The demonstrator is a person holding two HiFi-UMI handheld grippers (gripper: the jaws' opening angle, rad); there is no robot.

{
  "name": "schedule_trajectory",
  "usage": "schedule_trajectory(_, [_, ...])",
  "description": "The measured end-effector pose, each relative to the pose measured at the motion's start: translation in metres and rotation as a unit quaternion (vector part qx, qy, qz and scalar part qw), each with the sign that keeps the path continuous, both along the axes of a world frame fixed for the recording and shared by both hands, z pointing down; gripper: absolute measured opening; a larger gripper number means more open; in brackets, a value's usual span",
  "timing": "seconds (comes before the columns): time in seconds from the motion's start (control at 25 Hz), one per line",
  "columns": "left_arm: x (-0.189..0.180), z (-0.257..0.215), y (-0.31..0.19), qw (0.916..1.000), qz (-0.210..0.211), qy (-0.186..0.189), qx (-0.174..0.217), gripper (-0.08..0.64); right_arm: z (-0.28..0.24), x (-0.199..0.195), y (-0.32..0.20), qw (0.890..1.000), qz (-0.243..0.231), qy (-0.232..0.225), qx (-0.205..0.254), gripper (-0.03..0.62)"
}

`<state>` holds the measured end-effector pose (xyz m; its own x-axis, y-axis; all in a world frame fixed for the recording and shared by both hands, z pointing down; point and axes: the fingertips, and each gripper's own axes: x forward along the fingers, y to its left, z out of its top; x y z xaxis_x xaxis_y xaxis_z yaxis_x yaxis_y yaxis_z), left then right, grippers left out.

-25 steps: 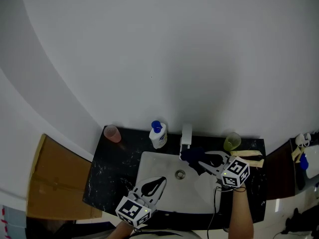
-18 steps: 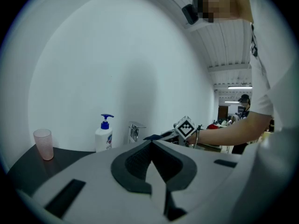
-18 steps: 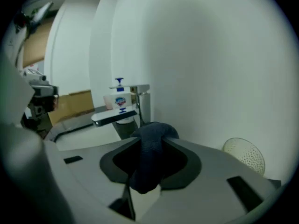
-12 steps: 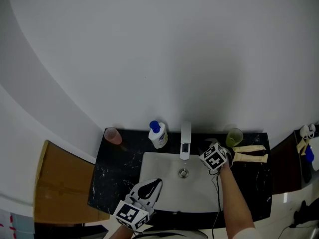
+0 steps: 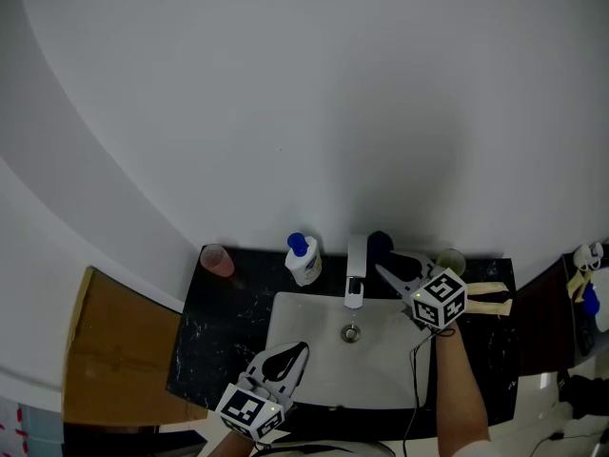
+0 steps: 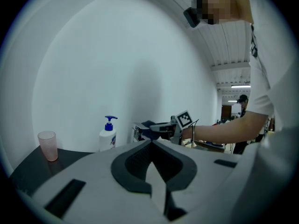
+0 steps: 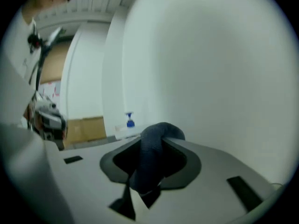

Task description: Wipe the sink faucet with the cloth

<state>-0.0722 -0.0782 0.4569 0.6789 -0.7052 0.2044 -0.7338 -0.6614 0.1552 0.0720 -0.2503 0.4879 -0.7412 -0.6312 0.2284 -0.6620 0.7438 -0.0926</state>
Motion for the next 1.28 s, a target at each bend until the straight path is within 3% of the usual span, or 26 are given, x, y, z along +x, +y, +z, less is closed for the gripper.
schedule_trajectory(0.08, [0.001,0.001,0.000,1.0000,0.003,0.001,0.001,0.002,-0.024,0.009,-0.001,0.999,0.007,-0.043,0.013,0.123])
schedule_trajectory(0.12, [0.002,0.000,0.000,1.0000,0.004,0.002,0.001,0.002,-0.021,0.014,-0.003,0.999,0.015,-0.028,0.013,0.123])
schedule_trajectory(0.24, [0.003,-0.005,0.000,1.0000,0.000,-0.002,-0.003,0.002,0.028,0.026,-0.010,0.996,0.040,0.077,-0.020,0.123])
schedule_trajectory(0.4, [0.000,0.003,0.002,1.0000,0.001,0.001,-0.003,0.002,0.097,0.028,-0.008,0.974,0.054,0.212,-0.064,0.123])
schedule_trajectory(0.52, [-0.003,0.002,0.002,1.0000,-0.003,0.001,-0.004,0.002,0.121,0.013,-0.002,0.965,0.043,0.245,-0.079,0.123])
schedule_trajectory(0.64, [-0.005,0.001,0.003,1.0000,-0.006,0.000,-0.005,0.002,0.124,-0.005,-0.002,0.970,0.018,0.227,-0.080,0.123])
schedule_trajectory(0.8, [-0.006,0.003,0.004,1.0000,-0.006,0.002,-0.005,0.003,0.104,-0.013,-0.004,0.984,0.003,0.168,-0.065,0.123])
schedule_trajectory(0.92, [-0.005,0.003,0.004,1.0000,-0.003,0.003,-0.003,0.003,0.066,-0.007,-0.005,0.995,0.011,0.093,-0.041,0.123])
schedule_trajectory(1.08, [-0.001,-0.005,0.003,1.0000,-0.004,-0.001,-0.007,0.002,-0.003,-0.007,-0.002,0.999,-0.002,0.043,0.024,0.123])
schedule_trajectory(1.28, [0.005,-0.003,0.004,1.0000,0.007,0.006,0.001,0.002,-0.047,0.002,-0.001,0.996,0.006,0.055,0.077,0.123])
